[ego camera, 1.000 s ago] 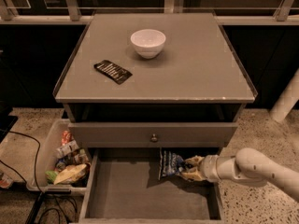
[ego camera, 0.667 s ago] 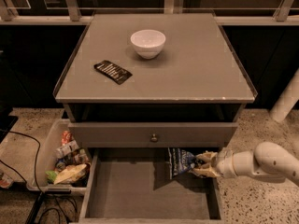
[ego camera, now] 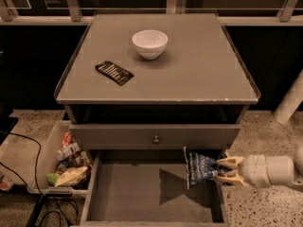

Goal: Pick blue chip bag from middle drawer and place on counter

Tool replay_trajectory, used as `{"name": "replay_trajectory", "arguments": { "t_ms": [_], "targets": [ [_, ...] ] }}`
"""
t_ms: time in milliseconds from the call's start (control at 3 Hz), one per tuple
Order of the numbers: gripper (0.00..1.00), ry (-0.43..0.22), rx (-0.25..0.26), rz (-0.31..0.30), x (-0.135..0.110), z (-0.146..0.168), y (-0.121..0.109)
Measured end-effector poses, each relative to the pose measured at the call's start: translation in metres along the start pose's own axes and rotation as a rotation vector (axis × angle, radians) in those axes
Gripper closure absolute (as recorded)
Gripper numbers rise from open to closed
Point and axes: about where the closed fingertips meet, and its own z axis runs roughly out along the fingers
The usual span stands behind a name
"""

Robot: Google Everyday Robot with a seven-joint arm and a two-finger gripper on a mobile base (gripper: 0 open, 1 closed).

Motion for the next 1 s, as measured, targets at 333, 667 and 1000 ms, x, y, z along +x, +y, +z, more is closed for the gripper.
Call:
{"name": "replay_trajectory", "arguments": {
  "t_ms": [333, 667, 1000],
  "targets": [
    [1.00, -0.019, 0.007, -0.030, -0.014, -0.040, 0.022],
    [1.00, -0.010, 0.033, -0.068, -0.036, -0.063, 0.012],
    [1.00, 0.015, 0.060, -0.104, -0.068, -0.089, -0.019]
  ]
}}
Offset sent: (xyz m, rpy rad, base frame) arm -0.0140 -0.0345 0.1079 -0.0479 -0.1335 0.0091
